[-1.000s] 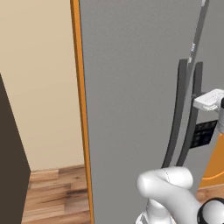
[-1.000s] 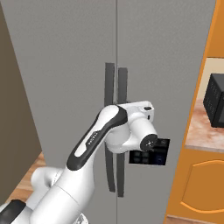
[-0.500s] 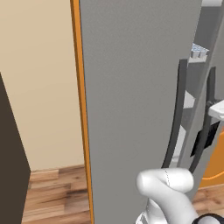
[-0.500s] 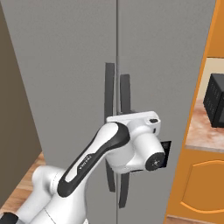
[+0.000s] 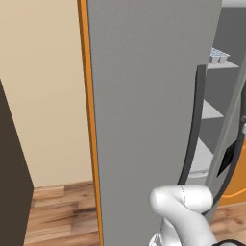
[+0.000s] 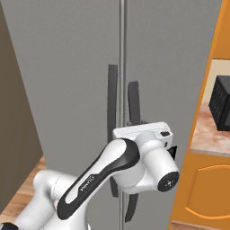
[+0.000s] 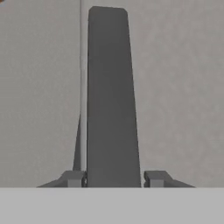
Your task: Open the freezer door, pick up the ice cube tray from the freezer, and place it on the dining counter.
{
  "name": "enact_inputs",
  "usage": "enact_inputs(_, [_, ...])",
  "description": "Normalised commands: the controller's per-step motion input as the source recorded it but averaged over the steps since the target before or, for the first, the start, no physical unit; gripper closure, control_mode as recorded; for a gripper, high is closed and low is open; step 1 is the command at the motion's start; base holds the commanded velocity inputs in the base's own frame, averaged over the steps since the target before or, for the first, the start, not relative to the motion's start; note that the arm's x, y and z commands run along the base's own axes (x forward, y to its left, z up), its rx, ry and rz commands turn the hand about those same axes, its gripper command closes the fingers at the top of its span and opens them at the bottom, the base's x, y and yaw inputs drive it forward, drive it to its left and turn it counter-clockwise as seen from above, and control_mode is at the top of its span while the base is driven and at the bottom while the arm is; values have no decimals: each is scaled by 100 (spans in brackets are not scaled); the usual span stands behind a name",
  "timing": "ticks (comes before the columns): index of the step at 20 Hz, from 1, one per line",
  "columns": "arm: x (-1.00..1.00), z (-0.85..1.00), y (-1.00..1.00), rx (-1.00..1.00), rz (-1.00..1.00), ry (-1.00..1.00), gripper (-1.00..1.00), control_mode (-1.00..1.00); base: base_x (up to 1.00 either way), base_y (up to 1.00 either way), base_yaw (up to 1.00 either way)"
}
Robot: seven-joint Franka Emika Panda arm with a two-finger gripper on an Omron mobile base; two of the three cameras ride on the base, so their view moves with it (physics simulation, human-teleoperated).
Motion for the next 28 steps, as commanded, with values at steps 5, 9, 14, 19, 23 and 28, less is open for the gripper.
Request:
enact_inputs(5, [-9, 0, -28, 0, 0, 0, 100, -100, 0, 0, 0])
enact_inputs(9, [-5, 0, -31, 0, 0, 0, 100, -100, 0, 0, 0])
enact_inputs(14, [-6, 0, -42, 1, 0, 0, 100, -100, 0, 0, 0])
enact_inputs(19, [-10, 0, -30, 1, 0, 0, 100, -100, 0, 0, 0])
enact_inputs(23, [-9, 0, -35, 0, 0, 0, 100, -100, 0, 0, 0])
enact_inputs(28, [-18, 0, -38, 1, 0, 0, 100, -100, 0, 0, 0])
